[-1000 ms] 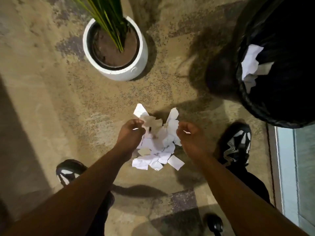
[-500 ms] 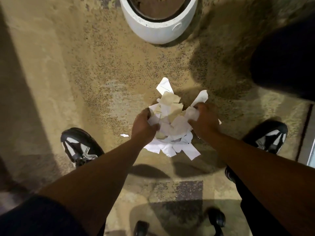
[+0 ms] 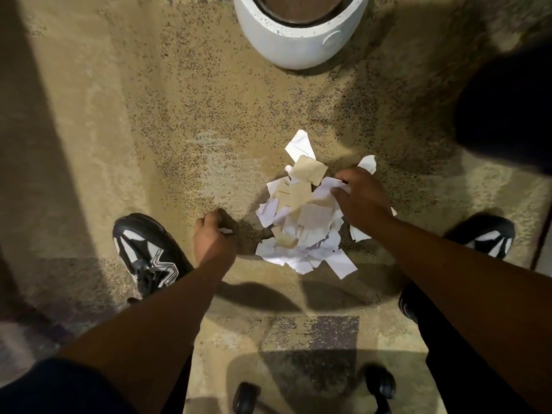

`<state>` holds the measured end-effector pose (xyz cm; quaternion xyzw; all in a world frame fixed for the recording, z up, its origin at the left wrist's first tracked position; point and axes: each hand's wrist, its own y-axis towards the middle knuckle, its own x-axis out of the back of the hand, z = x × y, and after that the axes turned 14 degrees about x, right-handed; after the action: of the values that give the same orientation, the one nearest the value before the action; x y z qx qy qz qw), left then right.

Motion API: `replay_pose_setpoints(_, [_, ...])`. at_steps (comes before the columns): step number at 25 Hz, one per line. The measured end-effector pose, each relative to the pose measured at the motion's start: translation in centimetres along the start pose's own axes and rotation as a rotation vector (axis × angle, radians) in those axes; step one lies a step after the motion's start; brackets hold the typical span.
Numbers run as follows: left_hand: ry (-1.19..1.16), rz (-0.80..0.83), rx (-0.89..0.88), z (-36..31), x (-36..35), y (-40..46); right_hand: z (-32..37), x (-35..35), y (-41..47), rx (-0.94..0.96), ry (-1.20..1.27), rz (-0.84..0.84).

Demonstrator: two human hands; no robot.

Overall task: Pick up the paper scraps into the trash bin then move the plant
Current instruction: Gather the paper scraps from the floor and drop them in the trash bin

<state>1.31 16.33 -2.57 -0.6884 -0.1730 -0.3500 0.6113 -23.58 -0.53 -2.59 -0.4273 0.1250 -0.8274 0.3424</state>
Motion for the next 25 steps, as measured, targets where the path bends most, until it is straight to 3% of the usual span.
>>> replay_pose_setpoints(7, [0.315,0.06,-0.291,0.9,0.6,1.5,0.5,-0.4,0.6,-0.066,0.043,-0.038])
replay_pose_setpoints(10, [0.064,0.169,-0.458,-2.1,0.0,1.0,0.5,-0.4,1.1,-0.079,0.067,-0.098])
replay_pose_setpoints(13, [-0.088,0.335,-0.459,-6.5,-1.0,0.2,0.4,-0.1,2.0,-0.146,-0.046,-0.219])
replay_pose_setpoints(15, [-0.117,0.386,-0.341,-8.4,-2.0,0.2,0.2,-0.4,2.7,-0.224,-0.146,-0.19])
replay_pose_setpoints(17, [-0.068,0.363,-0.252,-9.3,-2.7,0.4,0.2,-0.9,3.3,-0.363,-0.14,-0.083])
replay_pose_setpoints(19, [0.115,0.238,-0.352,-9.7,-2.3,0.5,0.6,-1.5,3.5,-0.461,0.018,-0.038])
replay_pose_setpoints(22, [0.068,0.199,-0.501,-9.9,-0.6,0.6,1.7,-1.7,3.1,-0.338,0.157,-0.11])
replay_pose_setpoints(25, [-0.06,0.278,-0.473,-10.0,1.5,1.2,2.8,-1.3,3.2,-0.215,0.191,-0.223])
